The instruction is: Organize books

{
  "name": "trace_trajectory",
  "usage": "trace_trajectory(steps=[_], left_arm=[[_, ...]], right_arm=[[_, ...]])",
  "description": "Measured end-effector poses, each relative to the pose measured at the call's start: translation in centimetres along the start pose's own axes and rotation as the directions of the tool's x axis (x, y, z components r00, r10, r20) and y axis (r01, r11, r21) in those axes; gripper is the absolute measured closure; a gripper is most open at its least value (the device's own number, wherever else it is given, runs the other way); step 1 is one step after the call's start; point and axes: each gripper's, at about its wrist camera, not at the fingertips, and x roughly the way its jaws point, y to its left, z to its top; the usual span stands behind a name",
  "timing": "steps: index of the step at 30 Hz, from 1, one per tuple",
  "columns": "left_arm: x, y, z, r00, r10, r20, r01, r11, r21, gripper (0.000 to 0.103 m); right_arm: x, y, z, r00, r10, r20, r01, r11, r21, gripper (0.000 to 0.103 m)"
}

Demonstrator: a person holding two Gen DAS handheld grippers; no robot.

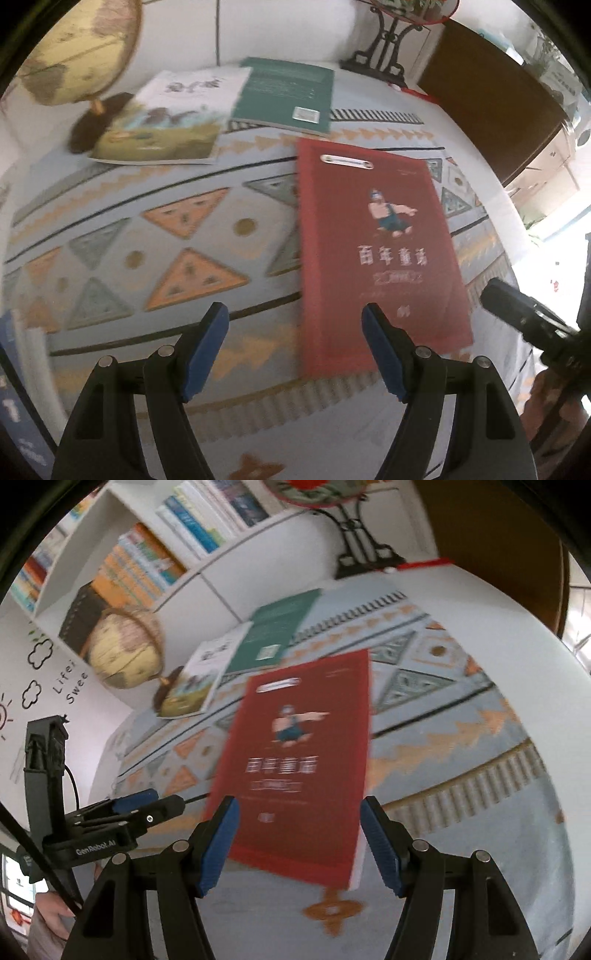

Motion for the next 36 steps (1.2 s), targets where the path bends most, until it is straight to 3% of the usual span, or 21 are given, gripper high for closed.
trace_trajectory(steps=[3, 9, 11, 13, 15, 18, 24, 27, 31, 36], left_arm=[[1.1, -0.7, 0.3, 0.999, -0.033, 0.011, 0.033, 0.999, -0.007, 0.032], [3.4, -1.5, 0.5, 0.998, -0.031, -0.045, 0.031, 0.999, -0.007, 0.032], [3.4, -1.9, 0.5, 0.999, -0.034, -0.026, 0.034, 0.999, -0.001, 0.031], [3.7, -2.2, 0.6, 0.999, -0.028, -0.025, 0.029, 0.999, 0.015, 0.031], [3.8, -2.6, 0.7, 0.999, -0.029, -0.022, 0.029, 0.999, 0.029, 0.029], [3.8, -3.0, 0.7, 0.998, -0.056, -0.023, 0.057, 0.997, 0.047, 0.028], [3.8, -3.0, 0.6, 0.995, -0.097, -0.012, 0.098, 0.995, 0.034, 0.021], [4.1, -3.6, 0.3, 0.993, -0.116, 0.0, 0.115, 0.991, 0.07, 0.004], [4.9, -6.0, -0.5, 0.999, 0.016, 0.028, -0.022, 0.981, 0.192, 0.0], [4.5, -5.4, -1.4, 0.989, 0.007, 0.146, -0.031, 0.986, 0.162, 0.0]], right_arm=[[0.8, -1.6, 0.6, 0.999, 0.03, -0.012, -0.029, 0.999, 0.022, 0.037], [2.6, -2.6, 1.4, 0.996, 0.075, -0.049, -0.074, 0.997, 0.035, 0.037], [3.0, -2.7, 1.4, 0.994, 0.102, -0.049, -0.1, 0.994, 0.048, 0.037], [3.1, -2.6, 1.3, 0.992, 0.124, -0.026, -0.122, 0.991, 0.061, 0.029], [3.2, -2.5, 1.3, 0.988, 0.154, -0.001, -0.154, 0.985, 0.074, 0.014], [3.6, -1.9, 1.3, 0.986, 0.165, 0.017, -0.165, 0.985, 0.055, 0.004], [4.2, -1.6, 2.2, 0.984, 0.18, 0.018, -0.181, 0.983, 0.038, 0.003], [4.4, -1.8, 2.2, 0.975, 0.217, 0.041, -0.218, 0.975, 0.037, 0.0], [4.4, -1.4, 2.0, 0.976, 0.21, 0.057, -0.209, 0.978, -0.018, 0.0], [4.3, -1.4, 1.2, 0.967, 0.222, 0.122, -0.216, 0.975, -0.056, 0.0]])
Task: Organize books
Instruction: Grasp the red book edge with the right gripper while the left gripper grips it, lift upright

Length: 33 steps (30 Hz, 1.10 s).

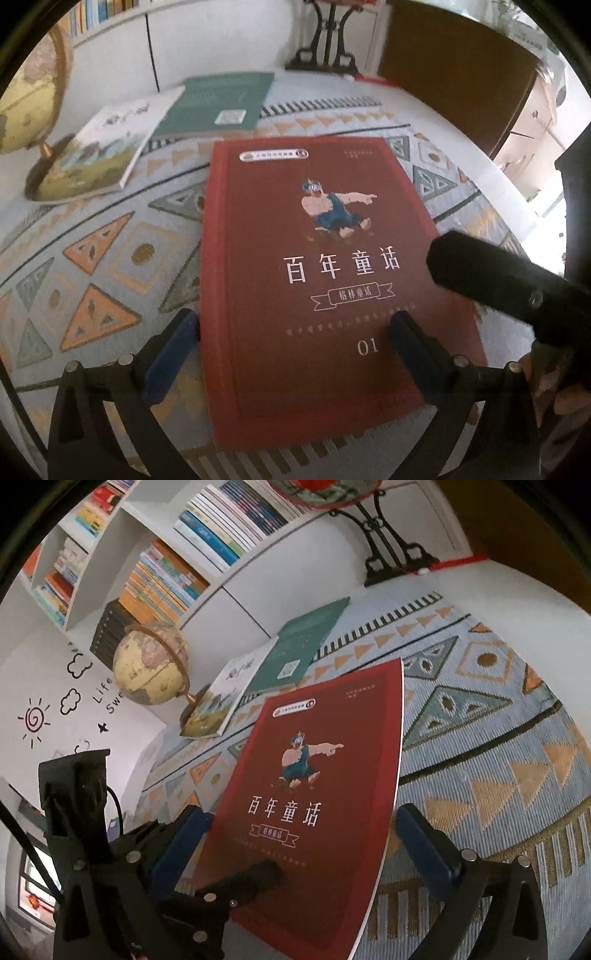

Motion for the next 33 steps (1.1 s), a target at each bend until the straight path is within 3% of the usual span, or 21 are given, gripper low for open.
trace_trajectory(steps=[2, 6, 10, 13, 16, 19, 24, 31, 33], left_arm=[[-0.2, 0.1, -0.5, 0.999, 0.005, 0.047, -0.004, 1.0, -0.014, 0.0], [-0.1, 0.0, -0.4, 0.999, 0.011, 0.04, -0.01, 1.0, -0.015, 0.0], [0.2, 0.1, 0.5, 0.999, 0.003, -0.052, -0.003, 1.0, -0.01, 0.0], [0.6, 0.2, 1.1, 0.993, 0.013, -0.119, -0.017, 1.0, -0.026, 0.0], [0.6, 0.2, 1.1, 0.993, 0.009, -0.121, -0.012, 1.0, -0.024, 0.0], [0.5, 0.5, 1.1, 0.993, -0.017, -0.115, 0.014, 0.999, -0.029, 0.0], [0.5, 0.2, 1.2, 0.994, -0.012, -0.109, 0.011, 1.0, -0.013, 0.001], [0.1, 0.4, 0.9, 0.995, -0.034, -0.095, 0.032, 0.999, -0.019, 0.001], [0.1, 0.5, 0.9, 0.995, -0.038, -0.094, 0.036, 0.999, -0.022, 0.001]], right_arm=[[-0.2, -0.1, -0.2, 1.0, 0.008, 0.019, -0.008, 1.0, -0.005, 0.0], [0.1, 0.2, 0.1, 1.0, -0.003, -0.018, 0.003, 1.0, -0.03, 0.0], [0.2, 0.1, 0.7, 0.996, 0.017, -0.092, -0.019, 0.999, -0.028, 0.0], [0.1, -0.8, 0.8, 0.991, 0.087, -0.1, -0.082, 0.996, 0.045, 0.0], [-0.9, -1.5, 1.1, 0.982, 0.177, -0.066, -0.169, 0.979, 0.114, 0.003], [-2.5, -2.5, 1.3, 0.935, 0.353, 0.017, -0.351, 0.919, 0.18, 0.018], [-0.9, -3.8, 0.5, 0.96, 0.274, -0.054, -0.253, 0.937, 0.242, 0.039], [-0.2, -3.2, 0.9, 0.957, 0.28, -0.071, -0.255, 0.934, 0.25, 0.04], [0.1, -3.1, 1.0, 0.962, 0.258, -0.088, -0.231, 0.942, 0.244, 0.048]])
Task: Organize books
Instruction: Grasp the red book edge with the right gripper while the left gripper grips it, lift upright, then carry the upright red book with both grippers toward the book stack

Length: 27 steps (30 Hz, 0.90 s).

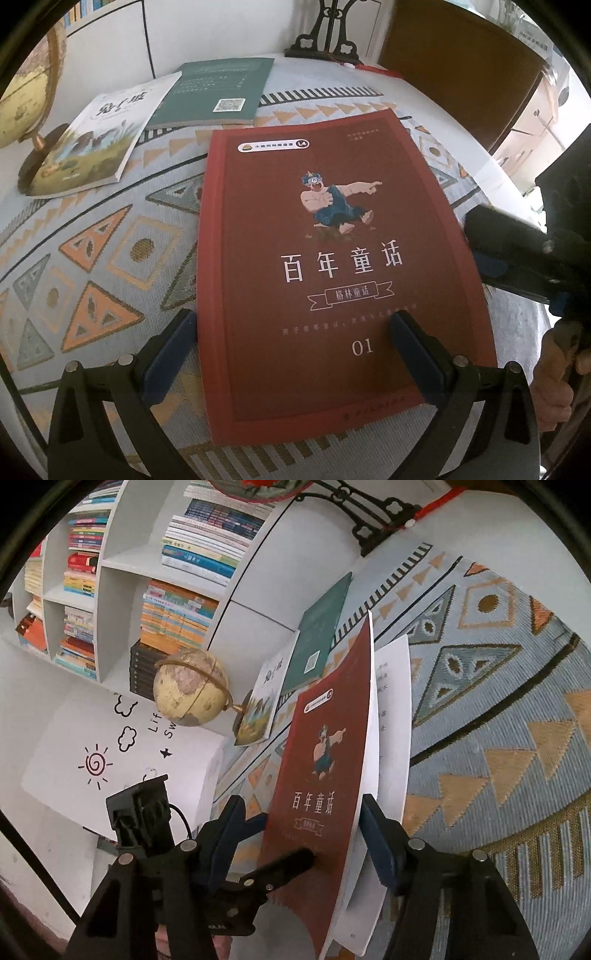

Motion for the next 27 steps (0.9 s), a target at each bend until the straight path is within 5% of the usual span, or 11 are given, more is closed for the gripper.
trace_trajectory(steps=[2, 5, 9, 12, 14, 17, 21, 23, 24, 25, 27], left_arm=[[-0.1, 0.1, 0.0, 1.0, -0.005, 0.002, 0.005, 1.0, -0.013, 0.001], [-0.2, 0.6, 0.2, 0.999, -0.034, -0.004, 0.033, 0.999, -0.037, 0.001], [-1.0, 2.1, 0.5, 0.994, -0.109, 0.0, 0.108, 0.988, -0.112, 0.0], [-1.9, 5.5, 0.3, 0.978, -0.202, 0.052, 0.208, 0.938, -0.278, 0.0], [-1.7, 8.1, -0.2, 0.963, -0.261, 0.063, 0.264, 0.878, -0.399, 0.001], [-1.7, 10.7, -1.1, 0.907, -0.396, 0.143, 0.411, 0.756, -0.51, 0.001], [-1.3, 11.5, -1.8, 0.865, -0.459, 0.202, 0.488, 0.676, -0.552, 0.001], [-0.3, 11.1, -1.8, 0.809, -0.541, 0.228, 0.562, 0.602, -0.567, 0.001], [-0.1, 10.8, -1.8, 0.794, -0.56, 0.239, 0.58, 0.579, -0.573, 0.001], [-0.2, 10.3, -1.7, 0.792, -0.556, 0.252, 0.588, 0.587, -0.557, 0.002], [-0.3, 9.5, -1.6, 0.74, -0.617, 0.27, 0.647, 0.541, -0.537, 0.016]], right_arm=[[0.4, -0.1, 0.1, 0.999, -0.046, -0.007, 0.046, 0.999, 0.021, 0.062], [0.1, -0.5, 0.3, 0.994, -0.11, 0.001, 0.11, 0.992, 0.067, 0.098], [-0.4, -1.4, 0.4, 0.992, 0.115, 0.05, -0.124, 0.965, 0.23, 0.1], [-0.8, -0.8, 0.5, 0.961, 0.262, 0.09, -0.277, 0.925, 0.26, 0.099], [-0.8, -0.3, 0.7, 0.94, 0.328, 0.099, -0.342, 0.897, 0.28, 0.098], [-0.8, 0.7, 1.0, 0.909, 0.406, 0.097, -0.416, 0.864, 0.284, 0.097], [-1.0, 1.2, 1.0, 0.863, 0.493, 0.112, -0.501, 0.804, 0.321, 0.096], [-1.4, 0.6, 0.7, 0.849, 0.514, 0.124, -0.523, 0.78, 0.345, 0.096], [-1.6, 0.3, 0.5, 0.848, 0.516, 0.125, -0.524, 0.776, 0.352, 0.096], [-1.7, 0.0, 0.3, 0.857, 0.501, 0.119, -0.508, 0.784, 0.357, 0.096], [-1.9, -0.4, 0.1, 0.884, 0.459, 0.095, -0.461, 0.814, 0.353, 0.096]])
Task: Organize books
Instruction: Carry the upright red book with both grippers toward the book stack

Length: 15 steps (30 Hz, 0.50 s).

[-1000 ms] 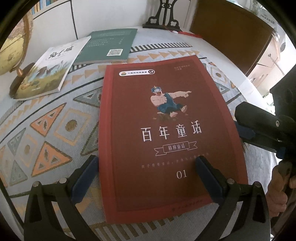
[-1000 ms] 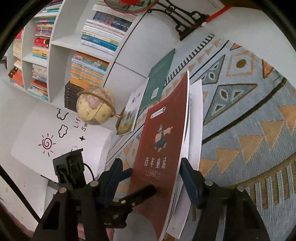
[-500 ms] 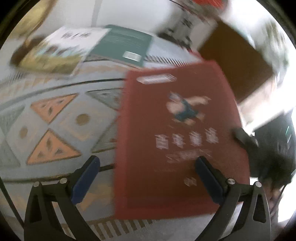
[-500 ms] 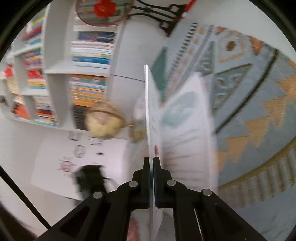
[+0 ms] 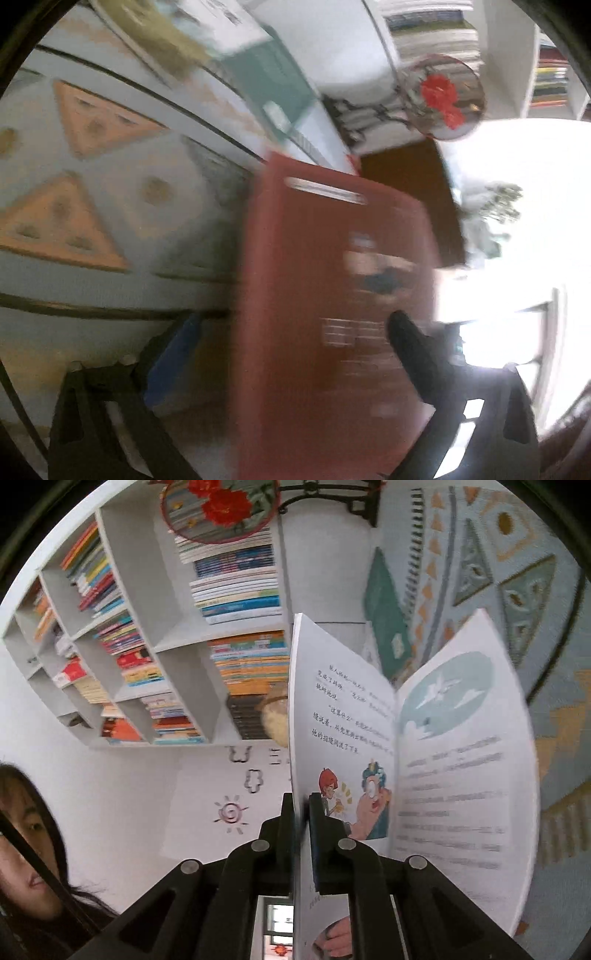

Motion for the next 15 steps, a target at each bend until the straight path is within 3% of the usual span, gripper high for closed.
trace_trajectory(steps=[1, 3, 5, 6, 8, 9, 10, 13, 15], left_arm=[[0.1, -0.4, -0.3, 1.0, 0.005, 0.016, -0.005, 1.0, -0.002, 0.016], [0.2, -1.2, -0.6, 0.996, 0.082, 0.038, -0.084, 0.995, 0.051, 0.024], [0.1, -2.2, -0.9, 0.979, 0.191, 0.07, -0.198, 0.973, 0.117, 0.045], [0.1, -2.4, -0.9, 0.977, 0.196, 0.08, -0.205, 0.971, 0.123, 0.047], [-0.1, -2.6, -0.9, 0.978, 0.189, 0.089, -0.199, 0.972, 0.125, 0.049], [0.0, -2.8, -0.9, 0.974, 0.207, 0.089, -0.219, 0.966, 0.141, 0.051], [0.0, -3.3, -1.0, 0.969, 0.23, 0.089, -0.242, 0.953, 0.18, 0.057], [0.1, -4.3, -1.3, 0.969, 0.23, 0.085, -0.244, 0.94, 0.238, 0.058], [0.7, -4.9, -1.4, 0.969, 0.238, 0.067, -0.247, 0.929, 0.276, 0.058]], right_arm=[[-0.1, -0.1, 0.0, 1.0, -0.022, 0.003, 0.022, 1.0, -0.011, 0.097], [-0.6, -0.2, 0.2, 0.997, -0.073, 0.014, 0.073, 0.997, -0.024, 0.096], [-1.0, 0.6, 0.2, 0.972, -0.234, 0.029, 0.236, 0.965, -0.118, 0.096], [-1.0, 1.1, 0.2, 0.951, -0.307, 0.034, 0.309, 0.936, -0.17, 0.096], [-0.8, 1.3, 0.0, 0.932, -0.36, 0.034, 0.359, 0.912, -0.198, 0.096], [-0.7, 1.5, -0.1, 0.91, -0.413, 0.038, 0.411, 0.884, -0.223, 0.096], [-0.3, 1.7, -0.3, 0.874, -0.484, 0.047, 0.479, 0.838, -0.262, 0.096], [0.7, 1.5, -0.8, 0.78, -0.622, 0.073, 0.611, 0.731, -0.304, 0.097], [1.0, 0.6, -1.0, 0.746, -0.662, 0.065, 0.648, 0.7, -0.3, 0.097]])
